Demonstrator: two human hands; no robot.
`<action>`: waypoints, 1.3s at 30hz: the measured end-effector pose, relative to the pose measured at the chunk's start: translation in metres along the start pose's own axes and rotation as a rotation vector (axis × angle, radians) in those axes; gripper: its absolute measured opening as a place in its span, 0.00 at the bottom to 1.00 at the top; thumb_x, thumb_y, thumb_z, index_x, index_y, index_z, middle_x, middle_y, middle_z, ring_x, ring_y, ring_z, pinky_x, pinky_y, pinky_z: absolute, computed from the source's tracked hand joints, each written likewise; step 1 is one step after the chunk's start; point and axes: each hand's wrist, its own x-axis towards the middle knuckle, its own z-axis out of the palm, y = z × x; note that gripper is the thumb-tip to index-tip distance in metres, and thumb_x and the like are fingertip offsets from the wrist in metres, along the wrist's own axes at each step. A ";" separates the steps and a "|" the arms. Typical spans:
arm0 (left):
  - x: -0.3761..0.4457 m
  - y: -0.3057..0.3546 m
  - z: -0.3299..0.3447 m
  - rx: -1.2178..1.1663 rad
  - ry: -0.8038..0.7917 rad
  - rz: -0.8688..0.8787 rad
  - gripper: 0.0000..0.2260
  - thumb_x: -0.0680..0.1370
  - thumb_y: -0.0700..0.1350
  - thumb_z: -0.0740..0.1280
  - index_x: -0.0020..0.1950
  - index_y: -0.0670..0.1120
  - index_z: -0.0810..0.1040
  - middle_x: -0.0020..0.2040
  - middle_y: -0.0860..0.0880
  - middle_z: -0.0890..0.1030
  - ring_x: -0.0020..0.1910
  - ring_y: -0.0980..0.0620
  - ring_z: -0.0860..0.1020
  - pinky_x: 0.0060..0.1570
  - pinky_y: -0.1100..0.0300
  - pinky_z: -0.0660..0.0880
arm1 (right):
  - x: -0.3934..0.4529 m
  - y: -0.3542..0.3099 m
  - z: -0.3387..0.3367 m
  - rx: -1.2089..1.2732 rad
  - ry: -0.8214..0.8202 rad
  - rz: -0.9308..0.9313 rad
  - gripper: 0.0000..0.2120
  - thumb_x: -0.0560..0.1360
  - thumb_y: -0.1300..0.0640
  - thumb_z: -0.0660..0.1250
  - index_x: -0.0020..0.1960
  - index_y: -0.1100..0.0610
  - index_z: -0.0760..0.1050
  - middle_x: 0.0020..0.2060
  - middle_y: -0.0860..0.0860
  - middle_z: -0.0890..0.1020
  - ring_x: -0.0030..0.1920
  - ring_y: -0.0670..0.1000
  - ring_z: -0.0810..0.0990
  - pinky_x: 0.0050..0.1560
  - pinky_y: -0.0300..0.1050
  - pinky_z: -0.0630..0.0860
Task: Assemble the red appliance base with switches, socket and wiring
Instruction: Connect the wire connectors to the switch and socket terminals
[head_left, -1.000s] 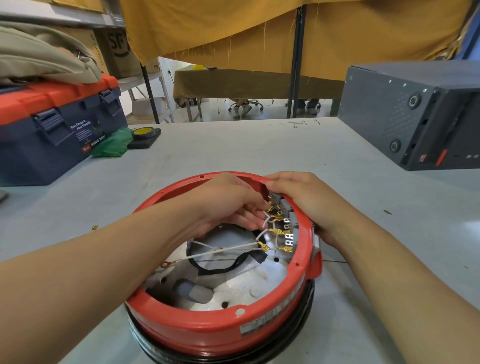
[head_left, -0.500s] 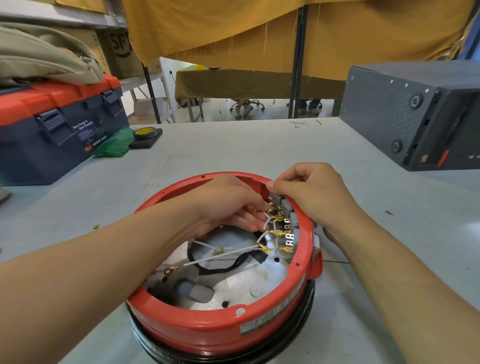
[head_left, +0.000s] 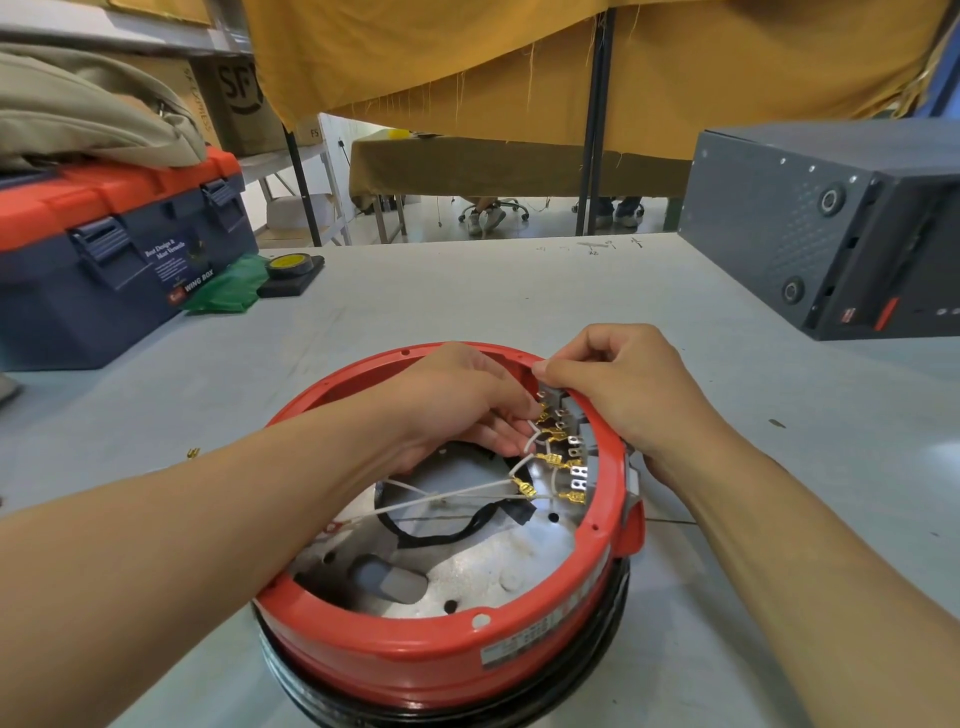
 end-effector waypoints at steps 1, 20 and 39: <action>0.000 0.000 0.001 0.003 0.000 0.003 0.05 0.73 0.31 0.66 0.38 0.36 0.80 0.28 0.44 0.80 0.24 0.53 0.78 0.26 0.67 0.75 | 0.000 0.000 0.000 0.002 -0.002 -0.001 0.06 0.68 0.54 0.75 0.35 0.54 0.81 0.31 0.46 0.81 0.33 0.44 0.78 0.35 0.38 0.72; -0.001 0.002 -0.001 0.054 -0.016 0.018 0.03 0.73 0.33 0.67 0.40 0.37 0.80 0.29 0.45 0.81 0.27 0.53 0.80 0.28 0.67 0.76 | -0.001 -0.001 -0.002 -0.028 -0.056 0.027 0.07 0.70 0.53 0.73 0.40 0.55 0.80 0.34 0.47 0.80 0.34 0.44 0.78 0.33 0.35 0.71; -0.017 0.010 -0.001 0.396 0.028 0.175 0.01 0.73 0.38 0.71 0.43 0.41 0.82 0.31 0.46 0.83 0.31 0.53 0.82 0.35 0.62 0.80 | 0.003 -0.001 -0.007 -0.028 -0.147 -0.018 0.05 0.71 0.53 0.73 0.43 0.54 0.83 0.32 0.48 0.81 0.31 0.42 0.76 0.33 0.34 0.72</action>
